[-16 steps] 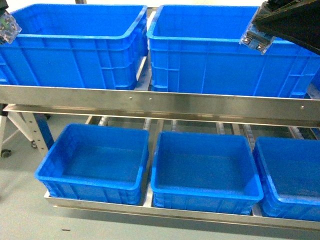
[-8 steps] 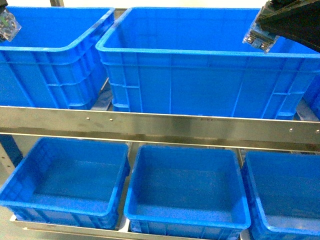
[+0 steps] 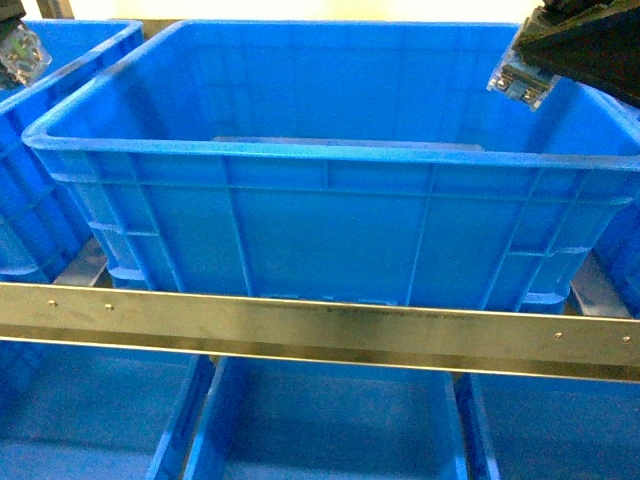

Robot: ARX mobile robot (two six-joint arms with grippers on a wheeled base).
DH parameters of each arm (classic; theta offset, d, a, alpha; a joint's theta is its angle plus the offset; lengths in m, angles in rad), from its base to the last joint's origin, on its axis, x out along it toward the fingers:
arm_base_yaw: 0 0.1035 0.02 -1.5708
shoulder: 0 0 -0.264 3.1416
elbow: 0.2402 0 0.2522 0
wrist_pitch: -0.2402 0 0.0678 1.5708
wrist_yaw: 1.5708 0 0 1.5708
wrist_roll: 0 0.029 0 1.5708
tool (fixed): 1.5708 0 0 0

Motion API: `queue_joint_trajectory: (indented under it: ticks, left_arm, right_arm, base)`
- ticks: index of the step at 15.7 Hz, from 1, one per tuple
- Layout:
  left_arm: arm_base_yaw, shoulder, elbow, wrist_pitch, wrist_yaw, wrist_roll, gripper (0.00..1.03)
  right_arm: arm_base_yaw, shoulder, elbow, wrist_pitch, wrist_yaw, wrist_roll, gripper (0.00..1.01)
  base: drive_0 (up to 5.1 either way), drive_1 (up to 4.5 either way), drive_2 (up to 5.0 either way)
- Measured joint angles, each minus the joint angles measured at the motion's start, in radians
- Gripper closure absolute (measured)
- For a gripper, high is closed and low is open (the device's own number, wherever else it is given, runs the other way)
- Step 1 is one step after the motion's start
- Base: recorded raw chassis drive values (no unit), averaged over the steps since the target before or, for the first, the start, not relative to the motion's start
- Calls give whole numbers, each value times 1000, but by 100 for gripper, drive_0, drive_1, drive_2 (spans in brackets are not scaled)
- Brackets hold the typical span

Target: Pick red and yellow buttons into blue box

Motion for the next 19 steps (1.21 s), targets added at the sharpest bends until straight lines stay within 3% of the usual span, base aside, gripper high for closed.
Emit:
queue_joint_trajectory:
  ticks: [16, 19]
  left_arm:
    - [1, 5, 0, -6, -1, 0, 79]
    - [1, 4, 0, 0, -1, 0, 79]
  right_arm:
    - [1, 6, 0, -2, 2, 0, 66]
    - [4, 59, 54, 29, -34, -1, 66]
  base:
    - [8, 31, -15]
    - [0, 0, 0]
